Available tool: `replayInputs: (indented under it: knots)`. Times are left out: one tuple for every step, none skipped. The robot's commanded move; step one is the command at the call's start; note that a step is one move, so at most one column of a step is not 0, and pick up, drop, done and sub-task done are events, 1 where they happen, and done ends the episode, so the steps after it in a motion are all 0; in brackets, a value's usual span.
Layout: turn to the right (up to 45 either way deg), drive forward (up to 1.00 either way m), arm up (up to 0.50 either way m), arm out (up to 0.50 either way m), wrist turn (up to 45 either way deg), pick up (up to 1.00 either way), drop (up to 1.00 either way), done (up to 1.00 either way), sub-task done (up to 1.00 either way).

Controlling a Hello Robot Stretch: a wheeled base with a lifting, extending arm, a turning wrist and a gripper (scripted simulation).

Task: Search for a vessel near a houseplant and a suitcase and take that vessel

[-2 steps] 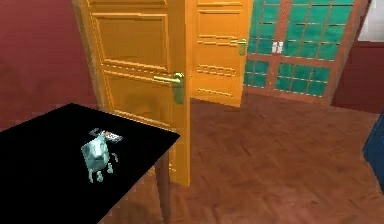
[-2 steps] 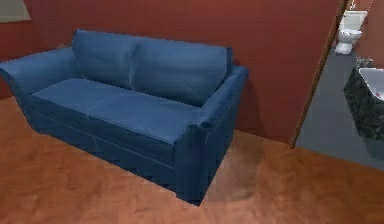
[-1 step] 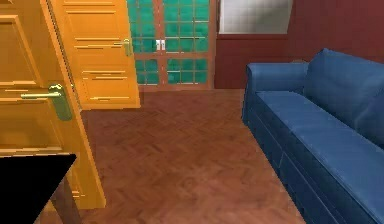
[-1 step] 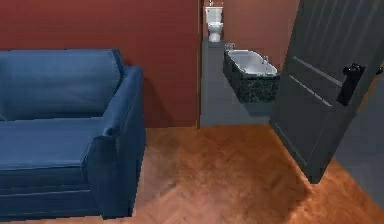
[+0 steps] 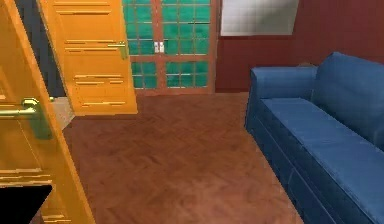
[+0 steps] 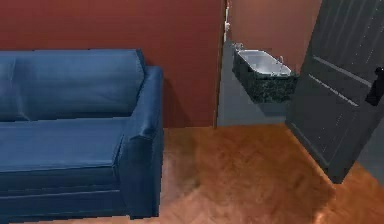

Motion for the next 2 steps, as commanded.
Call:
replayInputs:
  knots:
    - [45.0, 0.00, 0.00, 0.00, 0.0, 0.00, 0.00, 0.00, 0.00]
    - [39.0, 0.00, 0.00, 0.00, 0.0, 0.00, 0.00, 0.00, 0.00]
